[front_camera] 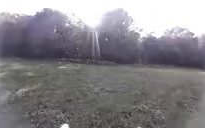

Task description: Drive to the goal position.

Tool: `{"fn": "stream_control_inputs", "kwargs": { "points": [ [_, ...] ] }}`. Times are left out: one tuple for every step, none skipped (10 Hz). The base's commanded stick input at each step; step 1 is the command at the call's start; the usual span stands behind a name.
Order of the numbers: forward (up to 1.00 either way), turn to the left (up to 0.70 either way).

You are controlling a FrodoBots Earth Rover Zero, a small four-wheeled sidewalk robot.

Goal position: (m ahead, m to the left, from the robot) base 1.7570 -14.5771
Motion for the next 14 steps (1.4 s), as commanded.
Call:
{"fn": "stream_control_inputs", "kwargs": {
  "points": [
    [0.7, 0.0],
    [0.7, 0.0],
    [0.7, 0.0],
    [0.7, 0.0],
    [0.7, 0.0],
    [0.7, 0.0],
    [0.7, 0.0],
    [0.7, 0.0],
    [0.7, 0.0],
    [0.7, 0.0],
    [0.7, 0.0],
    [0.7, 0.0],
    [0.7, 0.0],
    [0.7, 0.0]
  ]
}}
